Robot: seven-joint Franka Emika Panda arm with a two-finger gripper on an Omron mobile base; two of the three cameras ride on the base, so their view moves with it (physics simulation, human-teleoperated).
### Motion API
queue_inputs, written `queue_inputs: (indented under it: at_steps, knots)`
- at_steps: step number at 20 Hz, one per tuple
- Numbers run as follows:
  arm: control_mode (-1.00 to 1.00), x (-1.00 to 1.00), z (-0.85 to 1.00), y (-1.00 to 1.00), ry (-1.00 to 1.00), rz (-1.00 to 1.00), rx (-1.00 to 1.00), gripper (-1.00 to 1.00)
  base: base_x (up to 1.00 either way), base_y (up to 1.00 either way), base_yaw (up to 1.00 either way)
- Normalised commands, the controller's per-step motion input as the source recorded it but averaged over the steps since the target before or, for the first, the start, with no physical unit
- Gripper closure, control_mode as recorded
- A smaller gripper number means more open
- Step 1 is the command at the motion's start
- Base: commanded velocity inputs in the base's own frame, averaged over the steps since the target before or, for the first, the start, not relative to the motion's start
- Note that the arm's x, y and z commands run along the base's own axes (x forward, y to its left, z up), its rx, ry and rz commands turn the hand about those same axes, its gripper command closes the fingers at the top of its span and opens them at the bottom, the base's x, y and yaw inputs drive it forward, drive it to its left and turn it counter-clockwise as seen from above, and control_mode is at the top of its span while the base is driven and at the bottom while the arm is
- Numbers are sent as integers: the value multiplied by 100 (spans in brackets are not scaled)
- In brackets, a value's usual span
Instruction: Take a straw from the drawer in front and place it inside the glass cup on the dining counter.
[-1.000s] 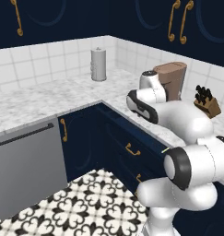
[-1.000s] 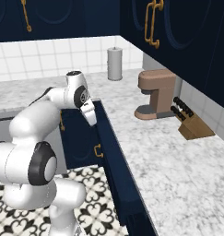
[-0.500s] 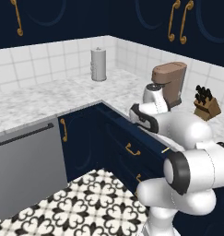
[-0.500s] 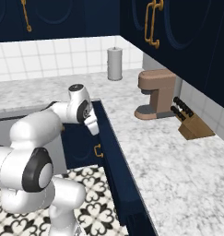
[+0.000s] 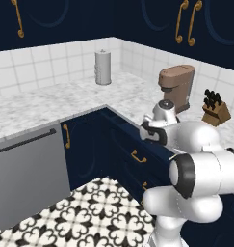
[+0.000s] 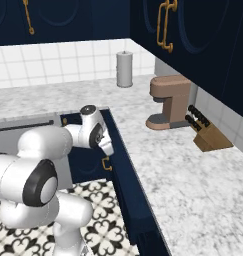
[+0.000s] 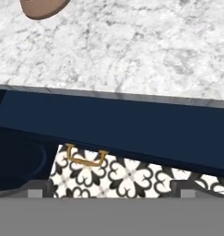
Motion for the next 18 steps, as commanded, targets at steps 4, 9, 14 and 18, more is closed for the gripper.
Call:
queue_inputs:
  at_steps: [4,9,14,18]
  knots:
    - [-100,0,-25,-16,-3,0,0,-100,0,0,0]
    - [-100,0,-21,-12,-5,0,0,-100,0,0,0]
    - [-100,0,-24,-10,-6,0,0,-100,0,0,0]
    - [-100,0,-23,-9,-5,0,0,-100,0,0,0]
